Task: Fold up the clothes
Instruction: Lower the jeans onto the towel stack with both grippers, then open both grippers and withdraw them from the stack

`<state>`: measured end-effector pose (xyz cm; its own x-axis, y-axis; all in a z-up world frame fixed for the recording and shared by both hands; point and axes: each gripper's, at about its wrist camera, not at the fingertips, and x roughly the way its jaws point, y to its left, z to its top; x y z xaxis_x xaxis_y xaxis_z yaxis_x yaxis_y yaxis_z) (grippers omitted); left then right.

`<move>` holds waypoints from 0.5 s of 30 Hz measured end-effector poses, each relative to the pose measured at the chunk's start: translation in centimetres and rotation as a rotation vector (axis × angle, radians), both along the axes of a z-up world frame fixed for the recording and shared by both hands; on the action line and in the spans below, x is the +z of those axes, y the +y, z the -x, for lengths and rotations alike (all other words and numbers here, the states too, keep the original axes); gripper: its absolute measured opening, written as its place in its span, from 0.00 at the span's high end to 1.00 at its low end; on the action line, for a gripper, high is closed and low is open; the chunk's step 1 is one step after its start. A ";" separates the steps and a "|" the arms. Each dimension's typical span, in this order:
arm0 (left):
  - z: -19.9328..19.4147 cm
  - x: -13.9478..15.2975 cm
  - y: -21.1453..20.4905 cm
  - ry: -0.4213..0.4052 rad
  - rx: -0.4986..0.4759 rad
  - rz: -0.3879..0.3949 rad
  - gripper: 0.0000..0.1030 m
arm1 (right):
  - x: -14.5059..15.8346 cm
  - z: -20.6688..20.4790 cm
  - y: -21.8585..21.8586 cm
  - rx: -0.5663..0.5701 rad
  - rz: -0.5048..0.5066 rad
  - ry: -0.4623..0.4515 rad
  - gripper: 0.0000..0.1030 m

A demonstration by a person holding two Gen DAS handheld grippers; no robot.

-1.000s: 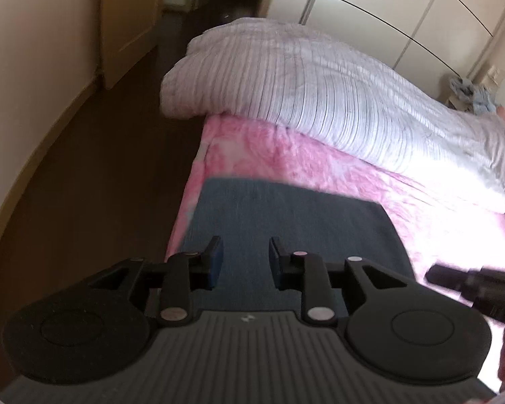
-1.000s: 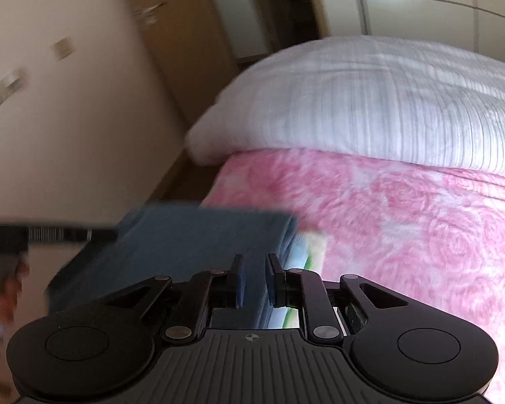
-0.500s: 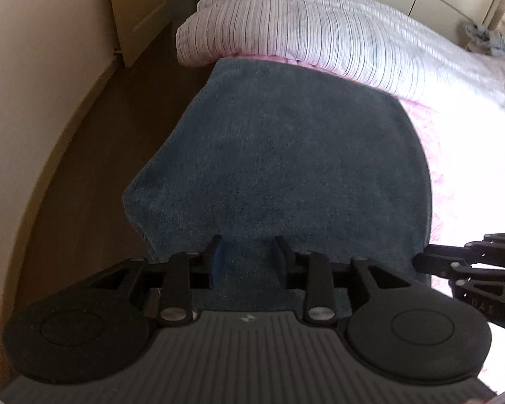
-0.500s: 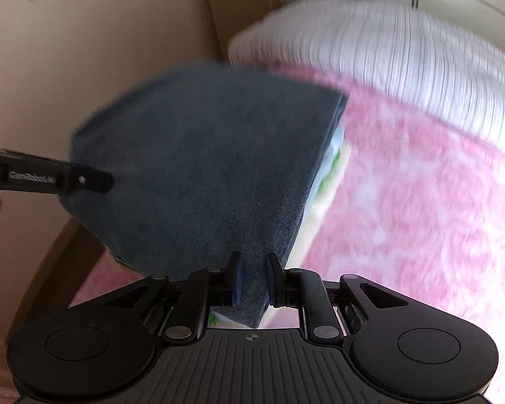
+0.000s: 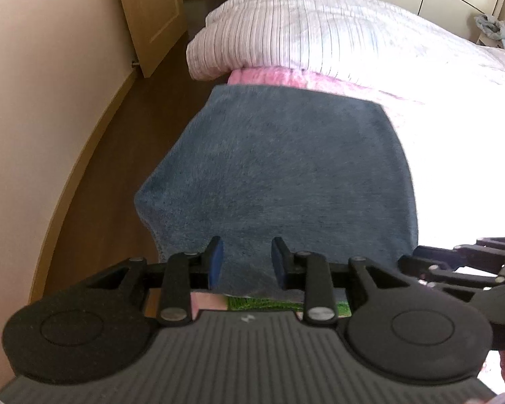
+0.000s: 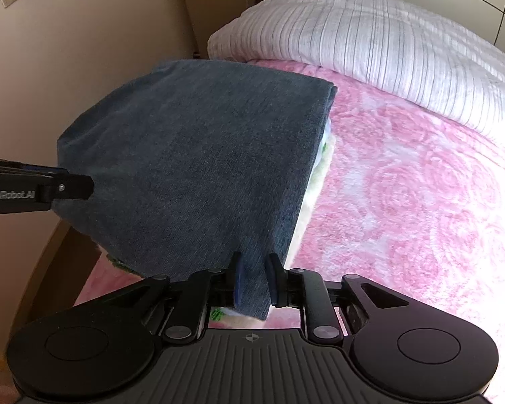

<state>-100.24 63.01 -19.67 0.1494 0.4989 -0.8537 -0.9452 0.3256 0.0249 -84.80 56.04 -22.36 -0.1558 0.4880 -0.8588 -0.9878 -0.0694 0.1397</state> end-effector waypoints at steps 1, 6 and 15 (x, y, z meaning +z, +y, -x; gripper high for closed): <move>-0.1 0.6 -0.5 0.001 0.001 -0.007 0.71 | 0.3 0.0 -0.3 -0.002 -0.001 0.001 0.79; 0.1 3.8 -2.5 0.013 0.017 -0.062 0.62 | 2.8 0.1 -2.4 -0.026 -0.044 -0.002 0.40; 0.6 8.4 -7.3 -0.026 0.038 -0.133 0.53 | 7.6 0.1 -7.4 -0.073 -0.165 -0.018 0.33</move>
<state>-100.88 55.73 -11.26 0.1497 0.6127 -0.7760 -0.9577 0.2850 0.0404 -84.87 48.68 -14.72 -0.1005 0.6317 -0.7687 -0.9932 -0.0179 0.1151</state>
